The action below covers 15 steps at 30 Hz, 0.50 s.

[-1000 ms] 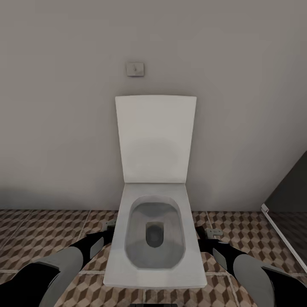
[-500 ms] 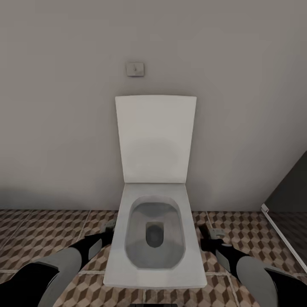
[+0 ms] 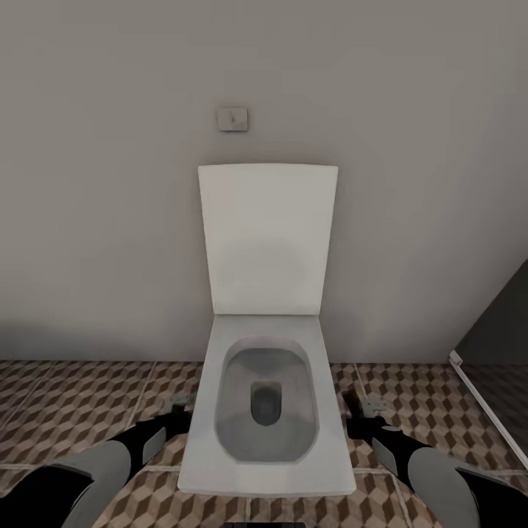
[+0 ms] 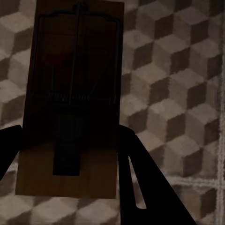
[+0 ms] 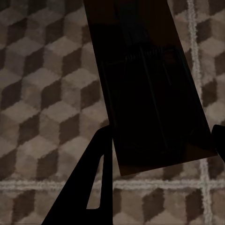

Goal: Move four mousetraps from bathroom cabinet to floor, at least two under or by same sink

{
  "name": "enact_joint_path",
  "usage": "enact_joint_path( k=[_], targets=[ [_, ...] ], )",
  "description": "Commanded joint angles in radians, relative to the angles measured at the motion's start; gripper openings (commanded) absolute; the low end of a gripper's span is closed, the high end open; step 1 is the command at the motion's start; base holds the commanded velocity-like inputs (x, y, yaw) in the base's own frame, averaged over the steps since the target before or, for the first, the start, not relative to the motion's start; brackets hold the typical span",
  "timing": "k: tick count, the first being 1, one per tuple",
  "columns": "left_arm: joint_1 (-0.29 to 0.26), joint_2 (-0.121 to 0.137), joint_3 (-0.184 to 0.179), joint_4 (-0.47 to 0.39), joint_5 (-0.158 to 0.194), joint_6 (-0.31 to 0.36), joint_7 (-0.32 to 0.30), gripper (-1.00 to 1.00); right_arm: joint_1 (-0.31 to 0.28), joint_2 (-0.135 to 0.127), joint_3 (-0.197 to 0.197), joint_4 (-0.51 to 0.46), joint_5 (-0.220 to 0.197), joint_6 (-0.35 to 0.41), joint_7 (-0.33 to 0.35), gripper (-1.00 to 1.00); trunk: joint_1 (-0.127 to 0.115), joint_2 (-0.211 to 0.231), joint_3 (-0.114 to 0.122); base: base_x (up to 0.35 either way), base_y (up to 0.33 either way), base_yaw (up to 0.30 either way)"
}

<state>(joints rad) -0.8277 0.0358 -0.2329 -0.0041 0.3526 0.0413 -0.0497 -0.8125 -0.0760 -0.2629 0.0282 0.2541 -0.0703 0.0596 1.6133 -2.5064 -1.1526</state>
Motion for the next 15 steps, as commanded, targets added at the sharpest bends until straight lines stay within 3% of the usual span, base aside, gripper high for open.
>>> enact_joint_path(
  k=[1, 15],
  targets=[
    [0.004, 0.004, -0.008, -0.001, 0.008, 0.002, -0.004, -1.00, 0.005, -0.001, -0.009, 0.003, 0.007, -0.006, 0.002, -1.00, 0.000, 0.000, -0.001, 0.000, 0.000, 0.000],
    [0.030, 0.016, -0.008, -0.001, 0.005, -0.023, -0.004, -1.00, 0.052, 0.000, -0.008, 0.003, 0.008, -0.032, 0.002, -1.00, 0.000, 0.000, -0.001, 0.000, 0.000, 0.000]
  ],
)
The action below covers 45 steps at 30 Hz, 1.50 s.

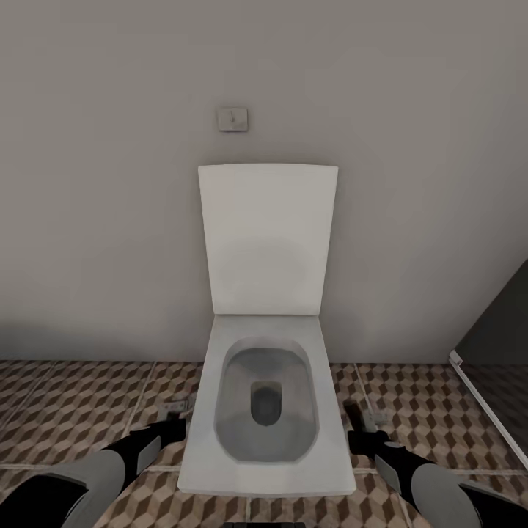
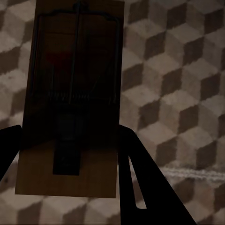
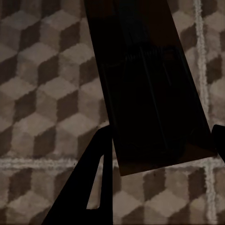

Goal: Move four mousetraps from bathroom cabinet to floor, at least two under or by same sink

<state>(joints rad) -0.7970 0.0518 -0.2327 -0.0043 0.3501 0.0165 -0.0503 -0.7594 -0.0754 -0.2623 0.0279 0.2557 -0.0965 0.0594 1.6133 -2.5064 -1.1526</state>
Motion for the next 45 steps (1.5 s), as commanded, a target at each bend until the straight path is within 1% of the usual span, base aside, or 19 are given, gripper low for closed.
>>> enact_joint_path(
  k=[1, 3, 5, 7, 9, 12, 17, 19, 20, 23, 25, 35, 45],
  targets=[
    [0.001, 0.000, -0.008, 0.000, 0.008, 0.001, -0.003, -1.00, 0.004, 0.000, -0.009, 0.003, 0.006, -0.008, 0.002, -1.00, 0.000, 0.000, -0.001, 0.000, 0.000, 0.000],
    [0.009, 0.000, -0.009, 0.000, 0.003, -0.001, -0.003, -1.00, 0.013, -0.001, -0.008, 0.003, 0.007, -0.010, 0.002, -1.00, 0.000, 0.000, -0.001, 0.000, 0.000, 0.000],
    [0.012, 0.000, -0.009, 0.000, -0.011, -0.002, -0.003, -1.00, 0.017, 0.000, -0.009, 0.003, 0.007, -0.010, 0.002, -1.00, 0.000, 0.000, -0.001, 0.000, 0.000, 0.000],
    [0.018, -0.002, -0.009, 0.000, -0.037, -0.003, -0.003, -1.00, 0.019, 0.000, -0.009, 0.003, 0.007, -0.011, 0.002, -1.00, 0.000, 0.000, -0.001, 0.000, 0.000, 0.000],
    [0.020, -0.003, -0.009, 0.000, -0.051, -0.004, -0.003, -1.00, 0.019, -0.001, -0.009, 0.003, 0.007, -0.011, 0.002, -1.00, 0.000, 0.000, -0.001, 0.000, 0.000, 0.000],
    [0.027, -0.004, -0.008, 0.000, -0.062, -0.005, -0.003, -1.00, 0.023, -0.001, -0.009, 0.003, 0.007, -0.012, 0.002, -1.00, 0.000, 0.000, -0.001, 0.000, 0.000, 0.000],
    [0.037, -0.006, -0.008, 0.000, -0.066, -0.006, -0.002, -1.00, 0.037, 0.000, -0.008, 0.003, 0.007, -0.012, 0.002, -1.00, 0.000, 0.000, -0.001, 0.000, 0.000, 0.000],
    [0.051, -0.006, -0.008, 0.000, -0.066, -0.007, -0.002, -1.00, 0.038, 0.000, -0.008, 0.003, 0.007, -0.012, 0.002, -1.00, 0.000, 0.000, -0.001, 0.000, 0.000, 0.000],
    [0.061, -0.004, -0.008, 0.000, -0.066, -0.007, -0.002, -1.00, 0.042, -0.001, -0.008, 0.003, 0.007, -0.017, 0.002, -1.00, 0.000, 0.000, -0.001, 0.000, 0.000, 0.000],
    [0.066, -0.003, -0.008, 0.000, -0.065, -0.007, -0.002, -1.00, 0.067, 0.000, -0.008, 0.003, 0.007, -0.029, 0.002, -1.00, 0.000, 0.000, -0.001, 0.000, 0.000, 0.000],
    [0.067, -0.003, -0.008, 0.000, -0.065, -0.007, -0.002, -1.00, 0.071, 0.000, -0.008, 0.003, 0.007, -0.031, 0.002, -1.00, 0.000, 0.000, -0.001, 0.000, 0.000, 0.000],
    [0.079, -0.002, -0.008, 0.000, -0.065, -0.028, -0.002, -1.00, 0.075, 0.000, -0.008, 0.003, 0.005, -0.030, 0.002, -1.00, 0.000, 0.000, -0.001, 0.000, 0.000, 0.000],
    [0.082, -0.001, -0.008, 0.000, -0.061, -0.030, -0.002, -1.00, 0.076, -0.001, -0.008, 0.004, 0.004, -0.028, 0.003, -1.00, 0.000, 0.000, -0.001, 0.000, 0.000, 0.000]
  ],
)
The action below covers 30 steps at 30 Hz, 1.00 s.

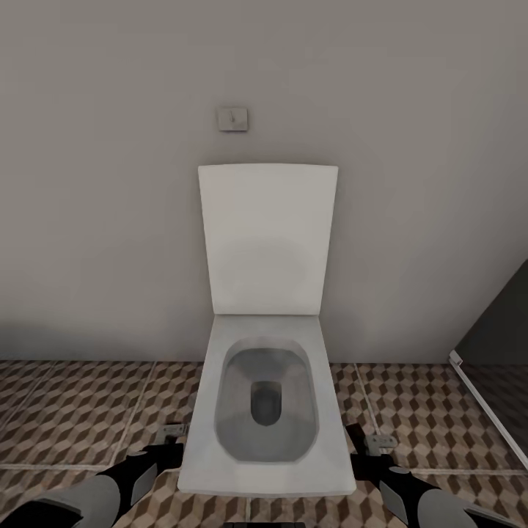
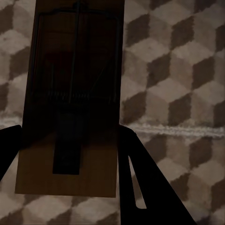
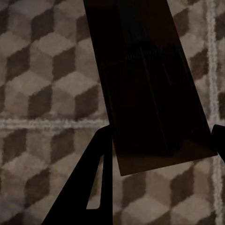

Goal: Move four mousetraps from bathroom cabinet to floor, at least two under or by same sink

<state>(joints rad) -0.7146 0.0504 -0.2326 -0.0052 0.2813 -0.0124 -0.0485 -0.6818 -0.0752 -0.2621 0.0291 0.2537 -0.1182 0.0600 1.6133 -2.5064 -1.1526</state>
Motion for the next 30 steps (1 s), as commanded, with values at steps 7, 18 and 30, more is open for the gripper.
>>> enact_joint_path(
  k=[7, 18, 30],
  targets=[
    [0.015, 0.000, -0.008, 0.001, 0.007, -0.002, -0.004, -1.00, -0.001, -0.001, -0.008, 0.003, 0.006, -0.005, 0.002, -1.00, 0.000, 0.000, -0.001, 0.000, 0.000, 0.000],
    [0.016, 0.000, -0.008, 0.001, 0.006, -0.002, -0.004, -1.00, -0.001, -0.001, -0.009, 0.003, 0.006, -0.001, 0.003, -1.00, 0.000, 0.000, -0.001, 0.000, 0.000, 0.000],
    [0.017, 0.000, -0.008, 0.001, 0.005, -0.002, -0.004, -1.00, -0.001, -0.005, -0.009, 0.003, 0.006, 0.012, 0.010, -1.00, 0.000, 0.000, -0.001, 0.000, 0.000, 0.000]
  ],
)
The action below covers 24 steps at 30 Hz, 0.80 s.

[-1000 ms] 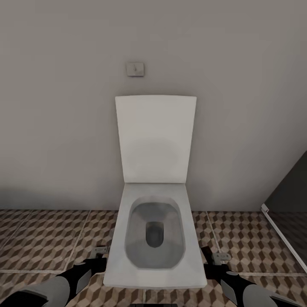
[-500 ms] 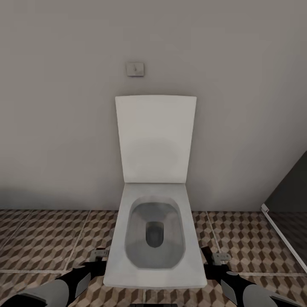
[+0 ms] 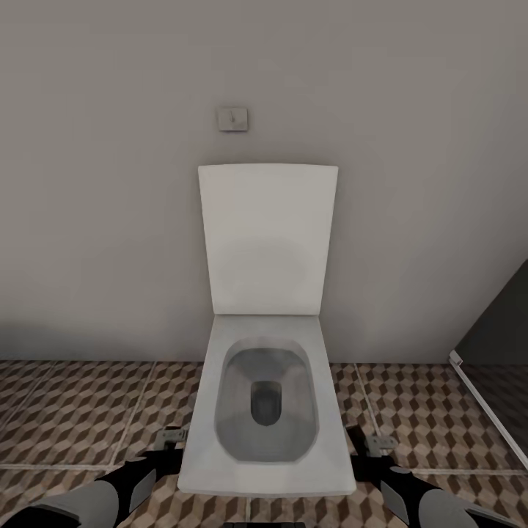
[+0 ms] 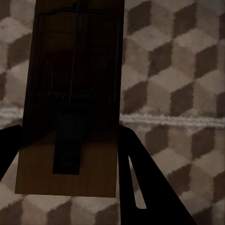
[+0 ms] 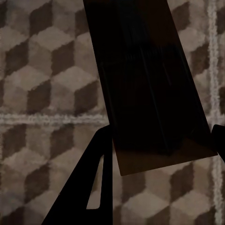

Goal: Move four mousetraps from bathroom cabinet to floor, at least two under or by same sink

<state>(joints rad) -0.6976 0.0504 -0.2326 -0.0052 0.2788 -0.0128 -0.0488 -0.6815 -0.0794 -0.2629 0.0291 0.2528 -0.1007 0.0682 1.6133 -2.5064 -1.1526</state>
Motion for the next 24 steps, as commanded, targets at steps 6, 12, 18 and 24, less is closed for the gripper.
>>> enact_joint_path(
  k=[6, 12, 18, 24],
  targets=[
    [0.000, 0.000, -0.008, 0.001, 0.007, -0.002, -0.004, -1.00, -0.001, -0.003, -0.007, 0.003, 0.006, 0.030, 0.008, -1.00, 0.000, 0.000, -0.001, 0.000, 0.000, 0.000],
    [0.000, 0.000, -0.008, 0.001, 0.007, -0.001, -0.003, -1.00, 0.006, -0.004, -0.007, 0.003, 0.006, 0.036, 0.008, -1.00, 0.000, 0.000, -0.001, 0.000, 0.000, 0.000],
    [0.000, 0.000, -0.008, 0.001, 0.007, -0.001, -0.003, -1.00, 0.030, -0.004, -0.007, 0.003, 0.006, 0.034, 0.008, -1.00, 0.000, 0.000, -0.001, 0.000, 0.000, 0.000],
    [0.000, 0.001, -0.008, 0.001, 0.008, -0.001, -0.003, -1.00, 0.033, -0.004, -0.007, 0.003, 0.006, 0.035, 0.008, -1.00, 0.000, 0.000, -0.001, 0.000, 0.000, 0.000]
  ],
)
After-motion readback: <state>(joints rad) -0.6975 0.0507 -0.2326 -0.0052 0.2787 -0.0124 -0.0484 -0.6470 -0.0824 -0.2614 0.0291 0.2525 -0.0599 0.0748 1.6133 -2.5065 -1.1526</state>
